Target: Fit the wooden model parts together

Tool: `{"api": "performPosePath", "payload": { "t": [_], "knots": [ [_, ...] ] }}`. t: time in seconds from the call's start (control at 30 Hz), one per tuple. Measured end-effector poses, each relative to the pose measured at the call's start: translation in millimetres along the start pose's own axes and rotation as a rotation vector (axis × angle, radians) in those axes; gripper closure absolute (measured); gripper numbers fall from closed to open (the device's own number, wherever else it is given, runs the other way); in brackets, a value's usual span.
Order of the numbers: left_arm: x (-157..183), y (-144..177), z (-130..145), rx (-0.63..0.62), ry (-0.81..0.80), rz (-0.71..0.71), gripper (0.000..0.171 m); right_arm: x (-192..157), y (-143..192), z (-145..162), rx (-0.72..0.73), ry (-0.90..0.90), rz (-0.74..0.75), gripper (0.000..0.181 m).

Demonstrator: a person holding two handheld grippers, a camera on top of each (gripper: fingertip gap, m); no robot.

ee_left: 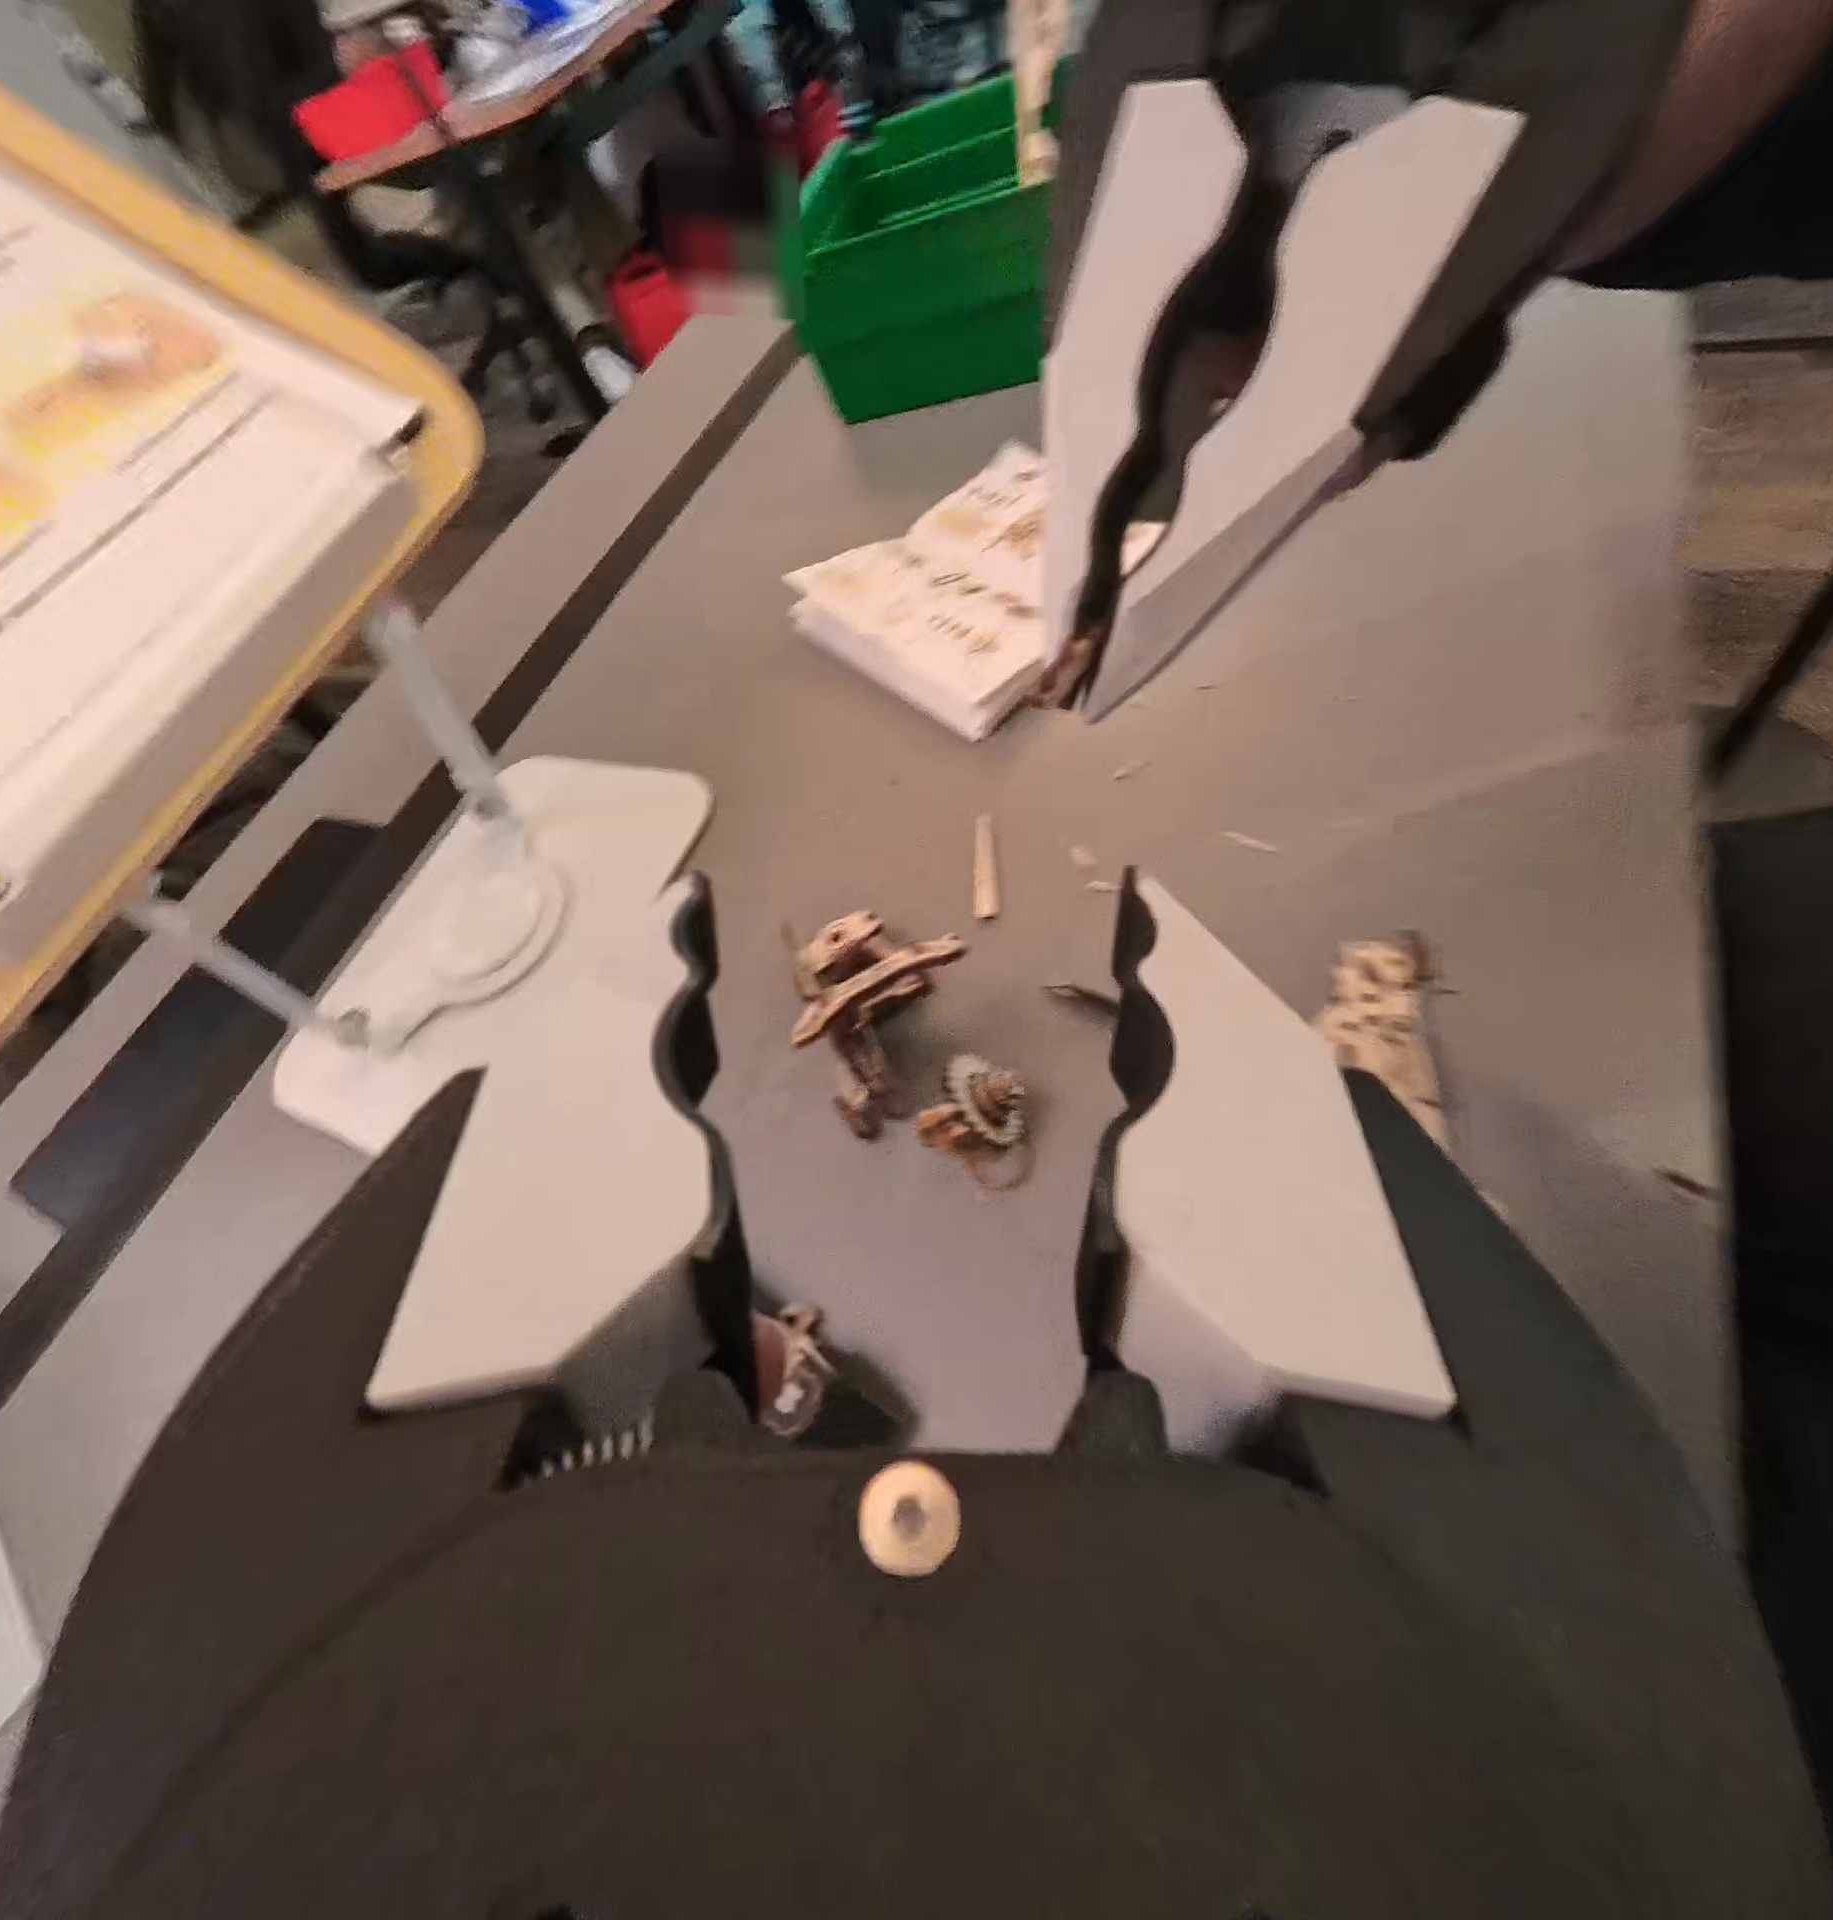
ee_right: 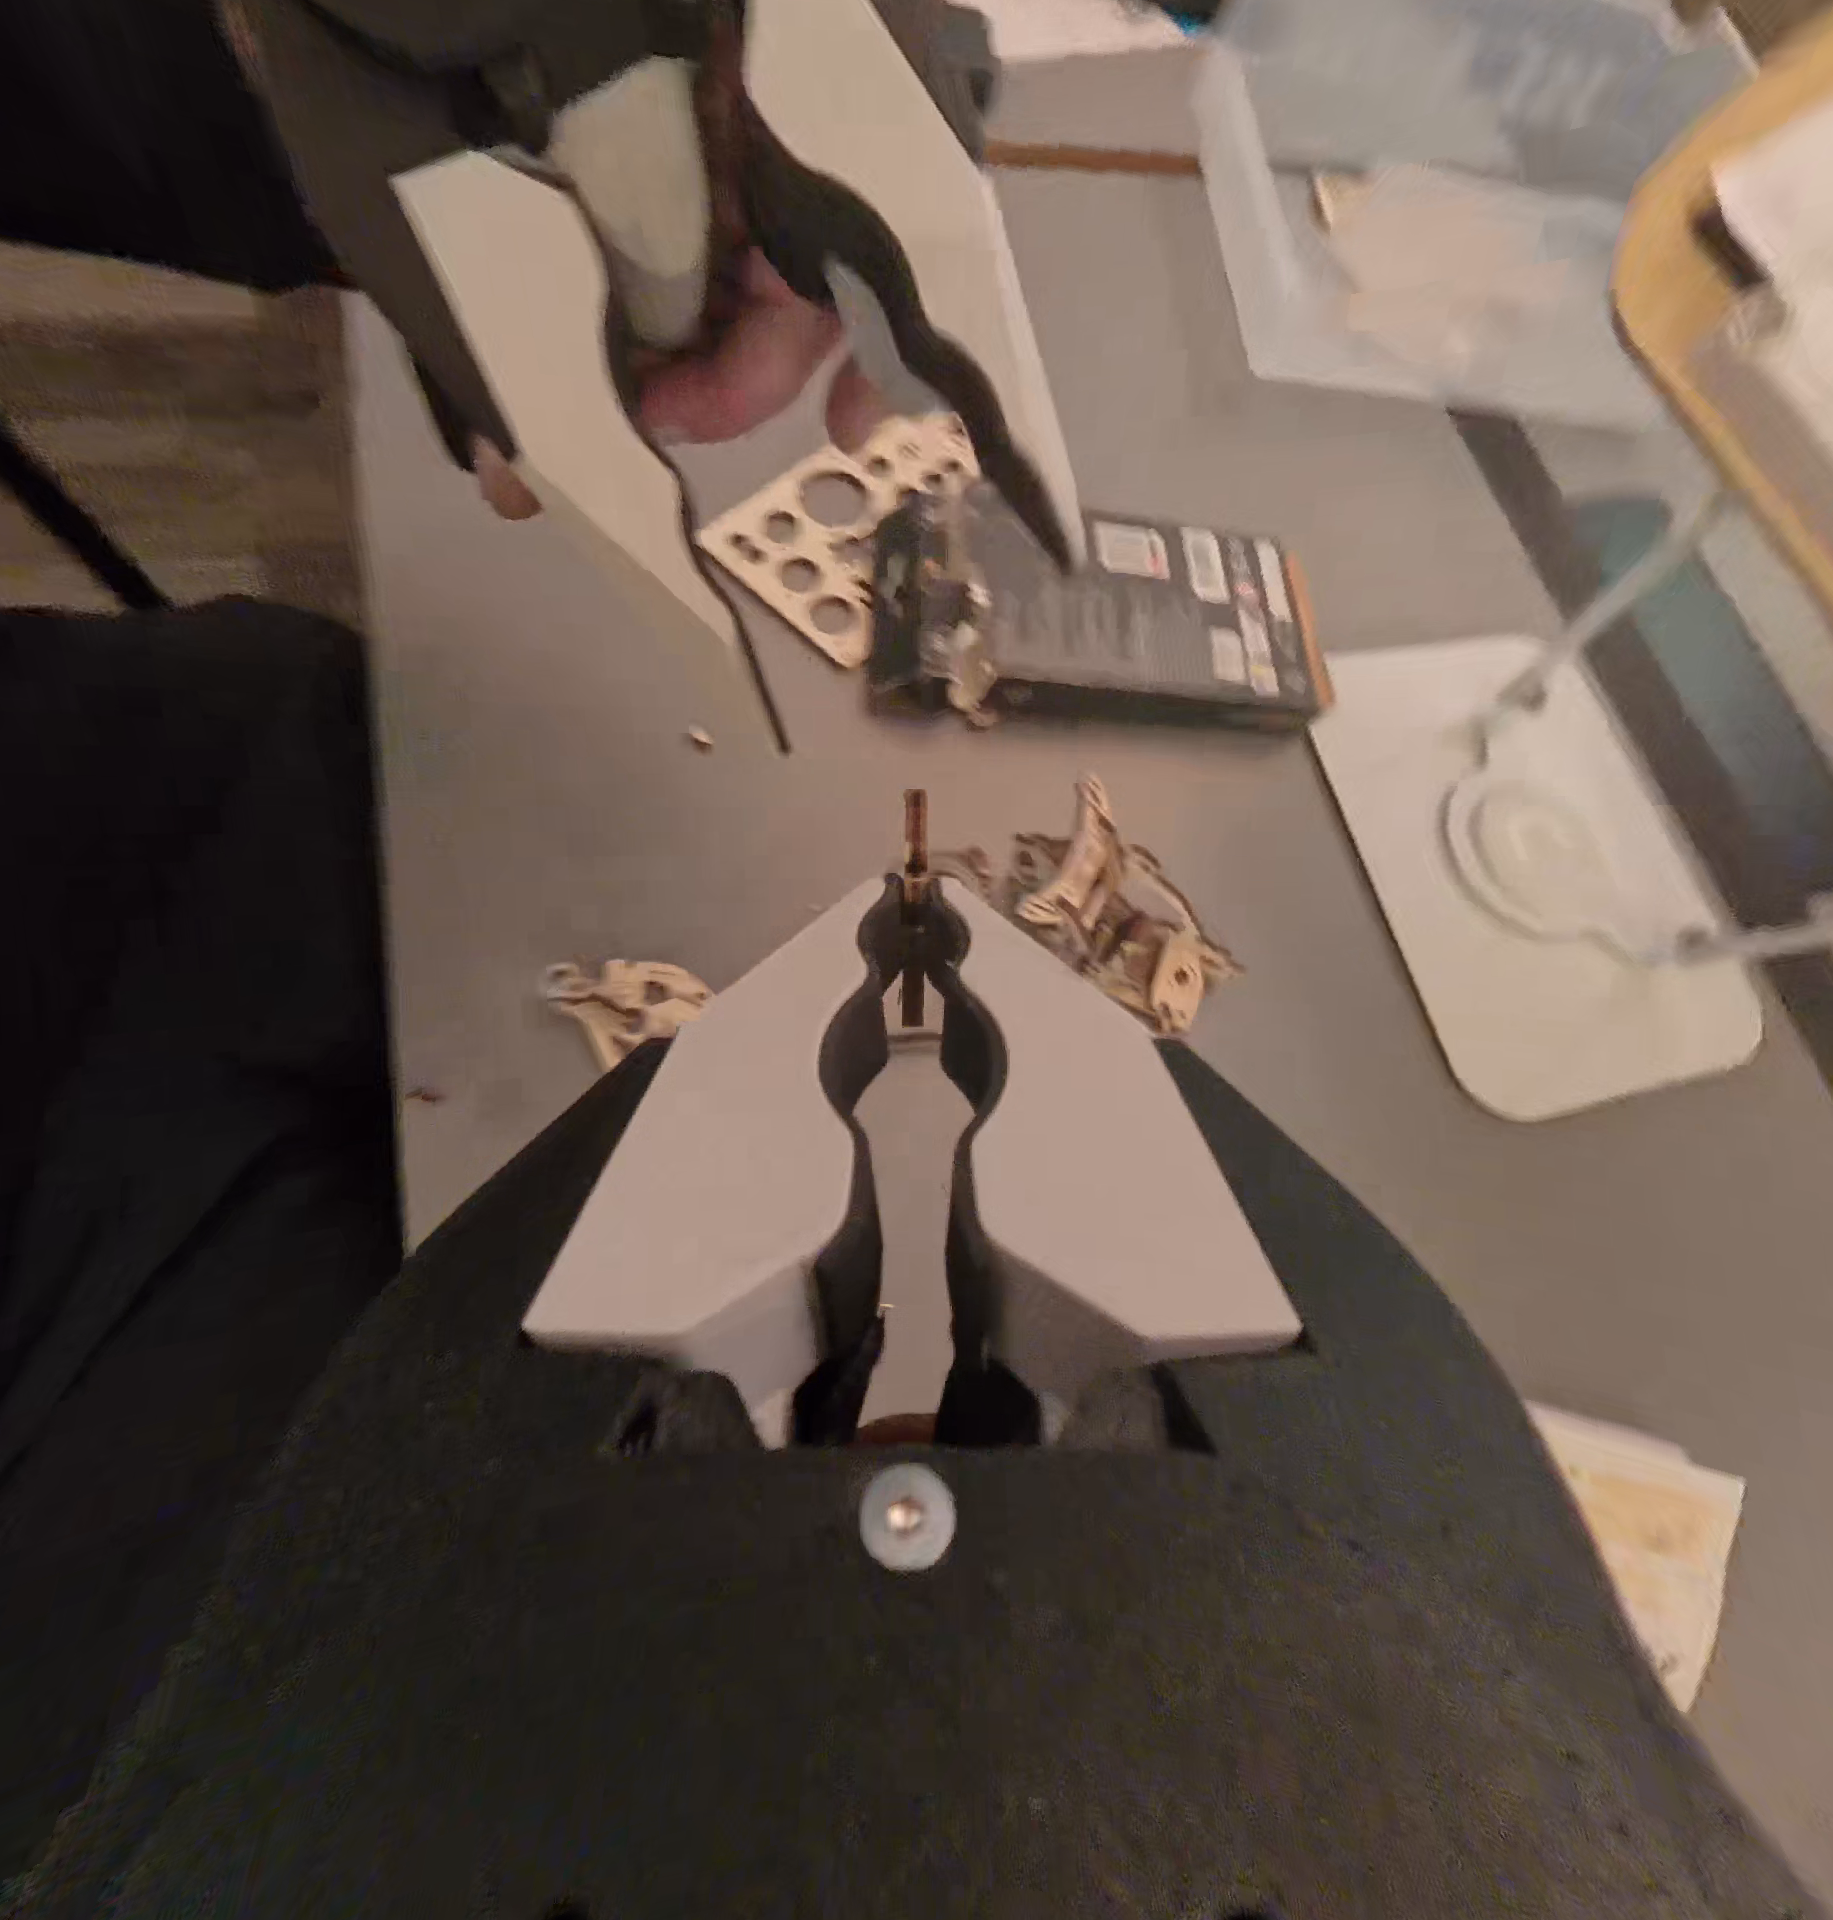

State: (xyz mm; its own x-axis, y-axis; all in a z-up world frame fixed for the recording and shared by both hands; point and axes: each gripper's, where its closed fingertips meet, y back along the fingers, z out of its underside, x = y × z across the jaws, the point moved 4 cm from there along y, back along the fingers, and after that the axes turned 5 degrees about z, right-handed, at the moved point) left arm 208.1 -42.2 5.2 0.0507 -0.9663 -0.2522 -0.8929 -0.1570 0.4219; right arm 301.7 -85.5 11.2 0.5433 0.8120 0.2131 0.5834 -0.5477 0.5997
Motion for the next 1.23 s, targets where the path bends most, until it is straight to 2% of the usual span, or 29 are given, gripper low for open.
{"api": "performPosePath", "payload": {
  "t": [0.07, 0.13, 0.3, 0.4, 0.5, 0.63, 0.9, 1.23],
  "knots": [
    [-8.7, -13.5, 16.3, -0.02, 0.017, -0.02, 0.093, 20.0, -19.8, 15.9, -0.044, -0.075, 0.042, 0.181],
    [-11.7, -33.6, 44.6, -0.14, 0.019, -0.01, 0.092, 32.8, -41.5, 27.2, -0.071, -0.139, 0.045, 0.181],
    [-35.7, -70.1, 85.3, -0.219, 0.101, -0.058, 0.096, 55.5, -85.8, 50.9, -0.155, -0.259, 0.031, 0.181],
    [-40.2, -81.9, 83.9, -0.16, 0.171, -0.026, 0.108, 59.3, -99.3, 59.1, -0.213, -0.269, 0.022, 0.181],
    [-36.5, -89.4, 87.8, -0.178, 0.116, -0.013, 0.12, 61.8, -107.5, 63.4, -0.234, -0.302, 0.001, 0.181],
    [-32.7, -92.5, 87.7, -0.181, 0.111, 0.012, 0.128, 64.4, -114.1, 66.4, -0.24, -0.324, -0.008, 0.181],
    [-32.1, -99.7, 89.6, -0.234, 0.074, 0.028, 0.135, 68.7, -114.0, 66.7, -0.219, -0.346, -0.003, 0.181],
    [-32.0, -102.0, 89.6, -0.262, -0.012, -0.002, 0.132, 70.6, -117.6, 65.9, -0.238, -0.381, -0.021, 0.181]
  ]
}}
